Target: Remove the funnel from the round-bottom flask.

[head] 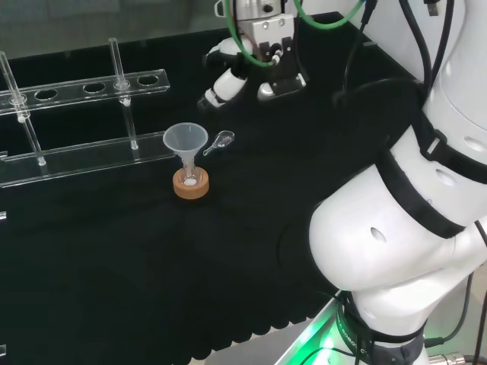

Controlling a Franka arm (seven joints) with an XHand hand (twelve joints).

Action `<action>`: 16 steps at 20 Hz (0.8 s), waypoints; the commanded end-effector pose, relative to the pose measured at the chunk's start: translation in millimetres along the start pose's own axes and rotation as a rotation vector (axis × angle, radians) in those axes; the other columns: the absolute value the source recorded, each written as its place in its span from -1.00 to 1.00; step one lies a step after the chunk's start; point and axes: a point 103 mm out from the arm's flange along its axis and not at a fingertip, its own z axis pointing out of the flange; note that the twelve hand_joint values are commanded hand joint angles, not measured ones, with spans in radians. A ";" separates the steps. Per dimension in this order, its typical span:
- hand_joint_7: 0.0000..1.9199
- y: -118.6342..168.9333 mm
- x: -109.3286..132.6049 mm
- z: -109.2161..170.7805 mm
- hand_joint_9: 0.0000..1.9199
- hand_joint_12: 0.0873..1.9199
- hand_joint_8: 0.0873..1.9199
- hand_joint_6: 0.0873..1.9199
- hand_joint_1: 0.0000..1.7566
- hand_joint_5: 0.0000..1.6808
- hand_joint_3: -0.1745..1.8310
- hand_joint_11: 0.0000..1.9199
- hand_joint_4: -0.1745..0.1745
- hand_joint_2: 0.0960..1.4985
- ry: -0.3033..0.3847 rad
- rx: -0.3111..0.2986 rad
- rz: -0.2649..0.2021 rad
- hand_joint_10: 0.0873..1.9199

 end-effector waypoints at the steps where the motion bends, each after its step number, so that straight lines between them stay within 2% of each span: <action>1: -1.00 0.1 26.9 10.0 -0.87 0.56 -0.59 -1.00 -0.40 -0.83 -0.55 -0.82 -0.13 -0.17 -0.024 0.023 -0.012 -0.23; 5: -1.00 2.3 38.7 14.6 -0.85 0.56 -0.58 -1.00 -0.40 -0.83 -0.55 -0.81 -0.14 -0.17 -0.034 0.026 -0.027 -0.22; 16: -1.00 13.4 63.3 36.1 -0.85 0.55 -0.61 -1.00 -0.37 -0.85 -0.58 -0.75 -0.15 -0.17 -0.122 0.061 -0.052 -0.21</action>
